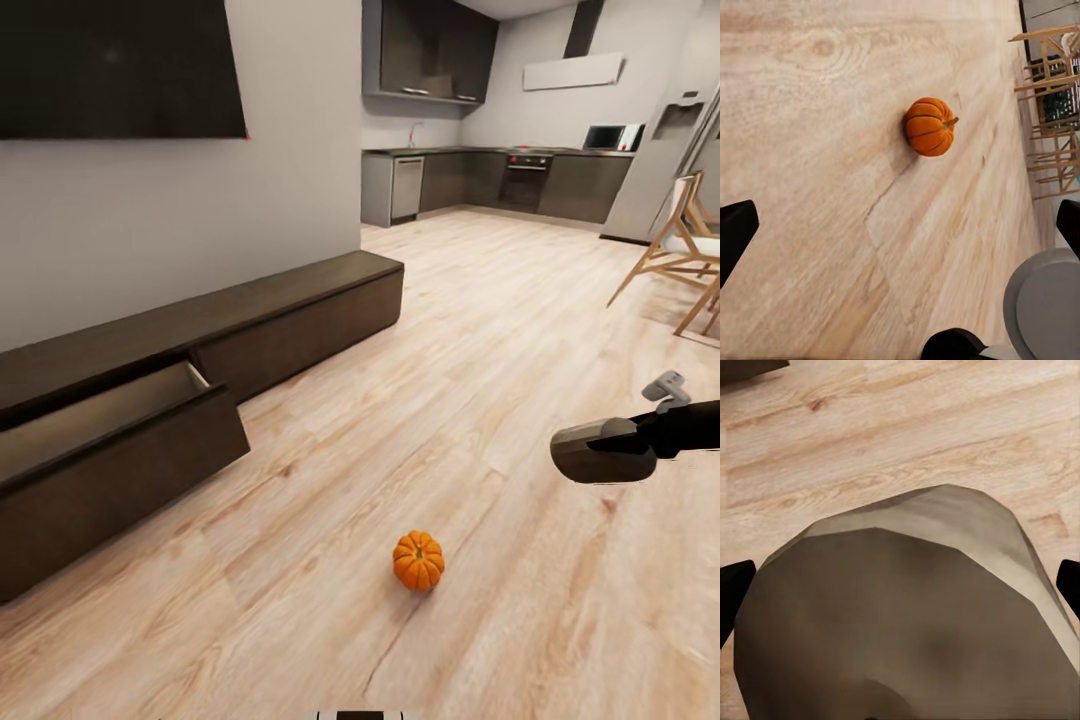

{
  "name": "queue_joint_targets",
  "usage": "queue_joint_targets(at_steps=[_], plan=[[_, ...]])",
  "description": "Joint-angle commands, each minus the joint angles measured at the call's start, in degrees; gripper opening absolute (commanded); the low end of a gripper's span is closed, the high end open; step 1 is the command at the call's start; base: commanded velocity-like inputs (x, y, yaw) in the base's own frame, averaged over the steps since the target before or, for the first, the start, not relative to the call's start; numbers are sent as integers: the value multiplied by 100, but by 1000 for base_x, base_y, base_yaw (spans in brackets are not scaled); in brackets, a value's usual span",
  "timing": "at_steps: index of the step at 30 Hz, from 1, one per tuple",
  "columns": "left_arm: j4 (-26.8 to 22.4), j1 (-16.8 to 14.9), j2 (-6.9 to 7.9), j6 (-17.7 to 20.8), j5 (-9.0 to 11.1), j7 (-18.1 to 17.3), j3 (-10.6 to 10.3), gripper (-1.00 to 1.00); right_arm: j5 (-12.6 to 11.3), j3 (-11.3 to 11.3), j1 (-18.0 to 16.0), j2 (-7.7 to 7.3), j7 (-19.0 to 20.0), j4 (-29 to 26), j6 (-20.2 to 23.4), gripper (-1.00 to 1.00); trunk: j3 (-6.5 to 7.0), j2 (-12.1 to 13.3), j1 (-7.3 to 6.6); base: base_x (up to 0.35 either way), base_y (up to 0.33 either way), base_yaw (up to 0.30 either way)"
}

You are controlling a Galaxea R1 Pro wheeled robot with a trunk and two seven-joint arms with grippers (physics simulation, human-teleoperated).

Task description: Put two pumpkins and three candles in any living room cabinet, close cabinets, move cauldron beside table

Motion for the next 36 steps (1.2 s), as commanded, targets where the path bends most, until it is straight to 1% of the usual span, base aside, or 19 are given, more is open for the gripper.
queue_joint_targets(at_steps=[1,36], plan=[[4,-5,0,-5,-11,-16,10,100,-17,5,-6,-5,8,-3,72,-100,-9,-2,-1,0,0,276],[4,-5,0,-14,-11,-35,10,100,-18,30,10,11,8,1,78,-100,-132,-2,-1,0,0,276]])
